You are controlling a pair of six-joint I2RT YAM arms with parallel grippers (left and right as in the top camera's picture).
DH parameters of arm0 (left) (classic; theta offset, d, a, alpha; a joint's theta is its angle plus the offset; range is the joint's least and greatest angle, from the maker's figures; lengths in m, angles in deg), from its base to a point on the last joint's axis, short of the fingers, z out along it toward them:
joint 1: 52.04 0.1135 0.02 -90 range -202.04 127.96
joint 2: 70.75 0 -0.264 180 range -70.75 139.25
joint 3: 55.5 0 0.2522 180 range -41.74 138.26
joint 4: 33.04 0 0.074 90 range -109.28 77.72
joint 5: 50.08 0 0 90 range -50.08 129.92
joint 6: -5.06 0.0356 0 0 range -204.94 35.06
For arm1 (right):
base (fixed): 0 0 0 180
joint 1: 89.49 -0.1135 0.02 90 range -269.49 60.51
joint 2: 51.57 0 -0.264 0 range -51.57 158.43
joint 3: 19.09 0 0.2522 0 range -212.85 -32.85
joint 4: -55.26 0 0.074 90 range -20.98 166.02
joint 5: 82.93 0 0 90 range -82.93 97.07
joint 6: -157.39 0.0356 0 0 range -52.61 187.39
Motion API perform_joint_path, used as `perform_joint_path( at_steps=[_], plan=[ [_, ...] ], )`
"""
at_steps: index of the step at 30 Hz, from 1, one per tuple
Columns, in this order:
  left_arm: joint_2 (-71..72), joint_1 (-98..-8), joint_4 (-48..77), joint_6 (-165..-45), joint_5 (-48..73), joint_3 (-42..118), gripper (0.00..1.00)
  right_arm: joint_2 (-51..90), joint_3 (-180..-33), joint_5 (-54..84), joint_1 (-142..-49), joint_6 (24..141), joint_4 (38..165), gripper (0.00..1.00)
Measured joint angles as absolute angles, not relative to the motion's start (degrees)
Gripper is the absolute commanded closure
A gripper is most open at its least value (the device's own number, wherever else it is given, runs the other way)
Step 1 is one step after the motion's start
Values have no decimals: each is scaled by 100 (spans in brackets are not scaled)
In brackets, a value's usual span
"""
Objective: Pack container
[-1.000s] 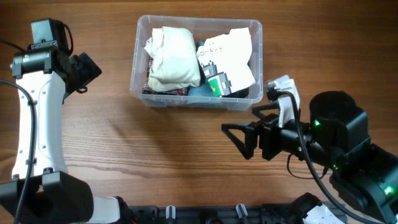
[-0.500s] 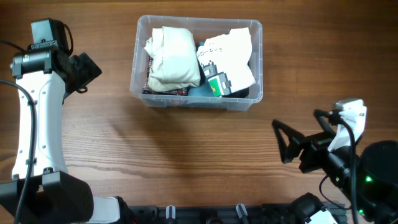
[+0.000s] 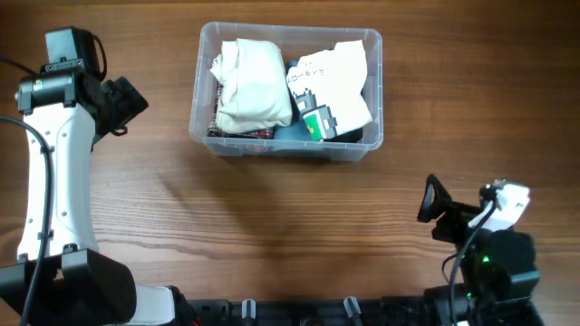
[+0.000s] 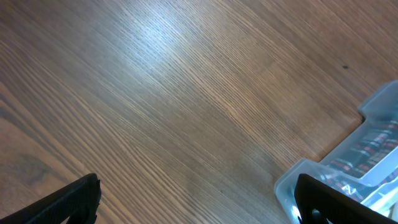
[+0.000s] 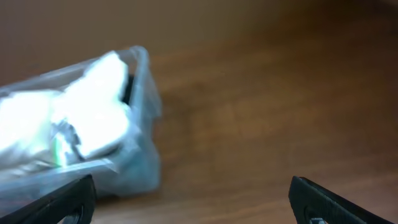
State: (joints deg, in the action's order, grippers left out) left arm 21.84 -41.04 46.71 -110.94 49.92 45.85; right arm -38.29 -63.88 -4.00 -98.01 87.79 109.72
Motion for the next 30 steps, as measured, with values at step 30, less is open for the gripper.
perform_joint_path(
  at_steps=[30],
  plan=[
    [2184,-4104,4669,-11094,4994,4585,0,-5042,-4219,-149,-9678,9675,10068,0]
  ],
)
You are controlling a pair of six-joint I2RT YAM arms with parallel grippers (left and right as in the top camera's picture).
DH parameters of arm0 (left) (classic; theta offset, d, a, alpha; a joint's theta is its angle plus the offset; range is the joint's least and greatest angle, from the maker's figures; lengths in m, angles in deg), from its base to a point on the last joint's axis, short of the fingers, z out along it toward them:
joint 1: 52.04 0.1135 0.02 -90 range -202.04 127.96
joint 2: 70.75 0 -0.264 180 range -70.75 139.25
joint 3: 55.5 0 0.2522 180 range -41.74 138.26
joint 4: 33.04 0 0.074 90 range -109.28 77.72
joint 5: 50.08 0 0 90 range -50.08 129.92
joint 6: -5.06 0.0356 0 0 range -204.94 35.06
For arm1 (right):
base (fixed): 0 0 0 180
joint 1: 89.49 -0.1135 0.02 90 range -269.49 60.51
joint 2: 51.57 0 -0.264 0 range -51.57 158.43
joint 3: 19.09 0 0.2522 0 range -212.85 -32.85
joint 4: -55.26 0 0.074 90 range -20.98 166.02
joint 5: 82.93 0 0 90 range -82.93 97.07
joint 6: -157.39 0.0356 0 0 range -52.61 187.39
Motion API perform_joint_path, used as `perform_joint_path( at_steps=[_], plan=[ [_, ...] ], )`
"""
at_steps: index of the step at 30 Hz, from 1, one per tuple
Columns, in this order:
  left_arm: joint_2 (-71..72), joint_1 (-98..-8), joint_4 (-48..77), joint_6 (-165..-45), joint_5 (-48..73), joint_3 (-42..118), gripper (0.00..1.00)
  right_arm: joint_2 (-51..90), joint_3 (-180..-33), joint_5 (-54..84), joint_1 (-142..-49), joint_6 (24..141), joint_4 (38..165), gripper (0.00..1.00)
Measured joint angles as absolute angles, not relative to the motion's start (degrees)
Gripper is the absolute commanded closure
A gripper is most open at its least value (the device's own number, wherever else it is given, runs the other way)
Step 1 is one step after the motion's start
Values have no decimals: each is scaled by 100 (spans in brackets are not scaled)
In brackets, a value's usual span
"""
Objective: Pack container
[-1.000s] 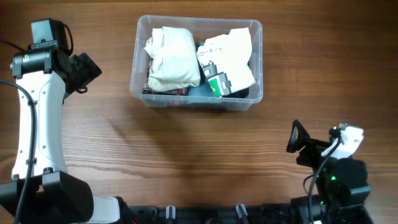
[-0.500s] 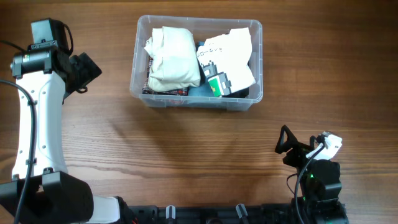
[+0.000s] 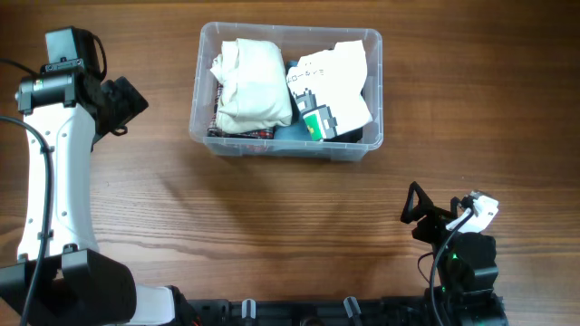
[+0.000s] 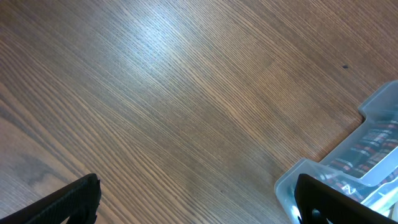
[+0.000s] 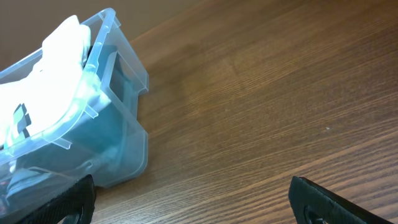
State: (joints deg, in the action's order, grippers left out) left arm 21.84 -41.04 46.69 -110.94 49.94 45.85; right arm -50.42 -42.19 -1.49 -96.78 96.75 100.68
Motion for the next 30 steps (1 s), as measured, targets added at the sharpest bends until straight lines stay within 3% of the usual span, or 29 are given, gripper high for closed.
perform_joint_path(
  at_steps=[8,18,25,30],
  plan=[
    [1933,-4165,4656,-11094,4992,4530,0,-5042,-4219,-149,-9678,9675,10068,0],
    [-1370,-5065,4663,-11094,4994,3929,0,-5047,-4219,-149,-9678,9675,10065,0],
    [-3094,-4884,4282,-10980,4896,2360,0,-5060,-4219,-135,-9678,9678,10068,0],
    [-4333,-4810,2696,-10305,4218,251,0,-5068,-4217,-107,-9678,9678,10059,0]
  ],
)
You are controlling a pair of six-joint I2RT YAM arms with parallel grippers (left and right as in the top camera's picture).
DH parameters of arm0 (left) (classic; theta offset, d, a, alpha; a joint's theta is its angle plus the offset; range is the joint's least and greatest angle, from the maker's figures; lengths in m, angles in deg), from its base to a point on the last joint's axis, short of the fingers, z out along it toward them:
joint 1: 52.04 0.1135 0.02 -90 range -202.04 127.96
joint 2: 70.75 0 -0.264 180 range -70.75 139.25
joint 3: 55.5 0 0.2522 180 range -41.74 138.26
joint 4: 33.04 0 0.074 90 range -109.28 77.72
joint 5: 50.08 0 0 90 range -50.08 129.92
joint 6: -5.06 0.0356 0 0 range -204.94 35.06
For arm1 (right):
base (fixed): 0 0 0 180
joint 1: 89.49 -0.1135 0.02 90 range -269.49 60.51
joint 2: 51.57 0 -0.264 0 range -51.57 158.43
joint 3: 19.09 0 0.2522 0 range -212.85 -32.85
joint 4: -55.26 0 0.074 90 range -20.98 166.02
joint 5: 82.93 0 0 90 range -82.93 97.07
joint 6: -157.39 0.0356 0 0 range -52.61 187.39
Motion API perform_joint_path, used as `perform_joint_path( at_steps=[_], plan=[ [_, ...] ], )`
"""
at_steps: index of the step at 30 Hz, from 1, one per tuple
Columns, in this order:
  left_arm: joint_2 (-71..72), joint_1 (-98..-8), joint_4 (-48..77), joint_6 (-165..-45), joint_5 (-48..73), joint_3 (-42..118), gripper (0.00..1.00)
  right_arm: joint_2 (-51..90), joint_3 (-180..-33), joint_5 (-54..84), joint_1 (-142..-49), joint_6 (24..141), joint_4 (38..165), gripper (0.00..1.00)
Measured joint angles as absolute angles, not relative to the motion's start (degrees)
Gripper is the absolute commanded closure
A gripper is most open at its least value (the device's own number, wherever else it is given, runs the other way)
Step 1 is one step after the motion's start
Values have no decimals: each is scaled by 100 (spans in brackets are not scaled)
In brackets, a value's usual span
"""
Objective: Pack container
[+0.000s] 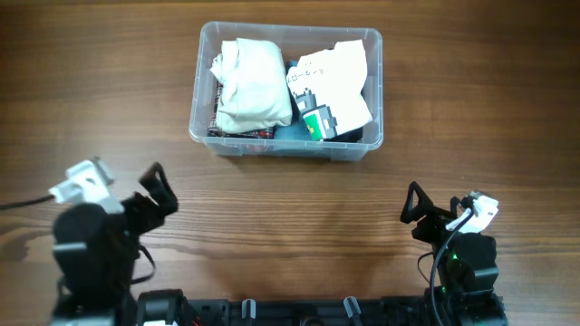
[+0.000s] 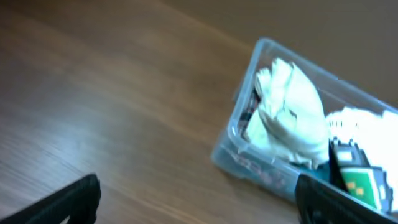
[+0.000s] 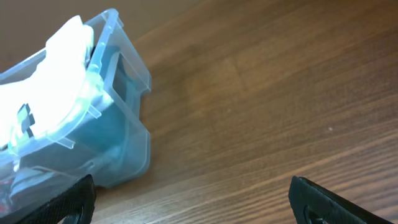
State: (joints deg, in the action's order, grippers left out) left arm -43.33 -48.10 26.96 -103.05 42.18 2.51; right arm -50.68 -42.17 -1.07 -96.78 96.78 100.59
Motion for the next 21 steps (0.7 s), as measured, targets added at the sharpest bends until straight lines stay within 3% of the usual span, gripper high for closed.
perform_joint_path(
  at_steps=[9,21],
  plan=[
    [-6102,-4788,1622,-10173,3567,-2077,0,-5068,-4215,-87,-9678,9678,10063,0],
    [-6976,-4790,1358,-10178,3418,-2960,0,-5068,-4215,-87,-9678,9678,10063,0]
  ],
)
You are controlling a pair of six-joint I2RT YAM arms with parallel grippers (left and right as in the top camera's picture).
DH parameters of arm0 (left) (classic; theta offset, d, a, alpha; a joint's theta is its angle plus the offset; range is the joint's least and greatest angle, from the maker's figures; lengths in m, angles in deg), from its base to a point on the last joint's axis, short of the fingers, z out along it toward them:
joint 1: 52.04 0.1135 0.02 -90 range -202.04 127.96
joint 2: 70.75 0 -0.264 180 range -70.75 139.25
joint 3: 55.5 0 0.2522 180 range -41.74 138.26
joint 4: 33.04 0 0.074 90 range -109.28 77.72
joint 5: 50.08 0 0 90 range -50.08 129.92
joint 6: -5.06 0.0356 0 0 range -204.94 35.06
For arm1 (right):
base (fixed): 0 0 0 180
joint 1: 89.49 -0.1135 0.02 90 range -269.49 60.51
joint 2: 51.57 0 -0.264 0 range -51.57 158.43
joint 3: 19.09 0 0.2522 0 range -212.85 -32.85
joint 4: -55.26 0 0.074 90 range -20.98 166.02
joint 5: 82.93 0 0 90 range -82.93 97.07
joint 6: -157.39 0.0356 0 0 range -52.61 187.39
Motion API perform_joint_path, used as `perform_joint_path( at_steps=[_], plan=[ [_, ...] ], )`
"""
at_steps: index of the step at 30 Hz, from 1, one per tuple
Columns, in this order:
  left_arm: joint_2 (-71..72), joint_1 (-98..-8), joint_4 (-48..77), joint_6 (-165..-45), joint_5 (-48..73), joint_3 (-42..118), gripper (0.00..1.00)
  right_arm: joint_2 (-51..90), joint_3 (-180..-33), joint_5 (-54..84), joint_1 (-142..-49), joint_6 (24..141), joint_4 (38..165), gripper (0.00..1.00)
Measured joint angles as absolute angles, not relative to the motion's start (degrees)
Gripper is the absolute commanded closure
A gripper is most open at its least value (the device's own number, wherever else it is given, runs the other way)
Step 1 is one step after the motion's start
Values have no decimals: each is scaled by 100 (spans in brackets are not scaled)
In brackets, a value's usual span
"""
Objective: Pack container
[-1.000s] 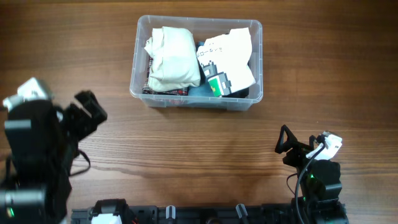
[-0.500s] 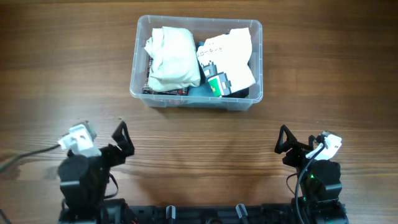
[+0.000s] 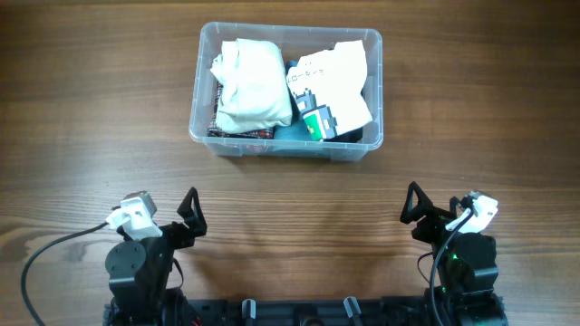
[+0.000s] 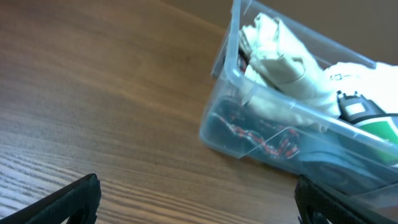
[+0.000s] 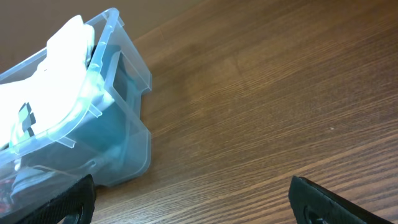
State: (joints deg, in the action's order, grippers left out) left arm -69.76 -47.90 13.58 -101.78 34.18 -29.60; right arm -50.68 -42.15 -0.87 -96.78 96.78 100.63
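A clear plastic container (image 3: 376, 138) stands at the table's far middle, filled with a cream folded cloth (image 3: 251, 86), a plaid cloth (image 3: 237, 132), white packets (image 3: 340, 77) and a green-and-black item (image 3: 318, 120). Both arms sit folded at the near edge. My left gripper (image 3: 190, 217) is at near left, open and empty, and its wrist view shows the container (image 4: 230, 134) ahead with wide-set fingertips (image 4: 68, 202). My right gripper (image 3: 419, 213) is at near right, open and empty, with the container (image 5: 134, 152) to its left.
Bare wooden table (image 3: 471, 109) surrounds the container on all sides. A black rail (image 3: 299, 312) with clips runs along the near edge between the two arm bases.
My left arm has drawn further back and right to the near edge, from about mid-left. Its wrist view now sits lower, closer to the container's side. The right arm is unmoved.
At first my left arm reached out to the container's left and my right gripper hung at near right. The right arm then folded back to the near edge. Later the left arm had come back toward the near left, and now it rests folded there. The container's contents are unchanged.
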Motion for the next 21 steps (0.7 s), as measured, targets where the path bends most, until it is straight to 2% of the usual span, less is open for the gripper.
perform_joint_path(
  at_steps=[5,21],
  plan=[
    [-6991,-4906,1013,-10178,3400,-3314,0,-5068,-4215,-87,-9678,9678,10063,0],
    [-6991,-4910,980,-10178,3400,-3323,0,-5068,-4215,-87,-9678,9678,10063,0]
  ],
)
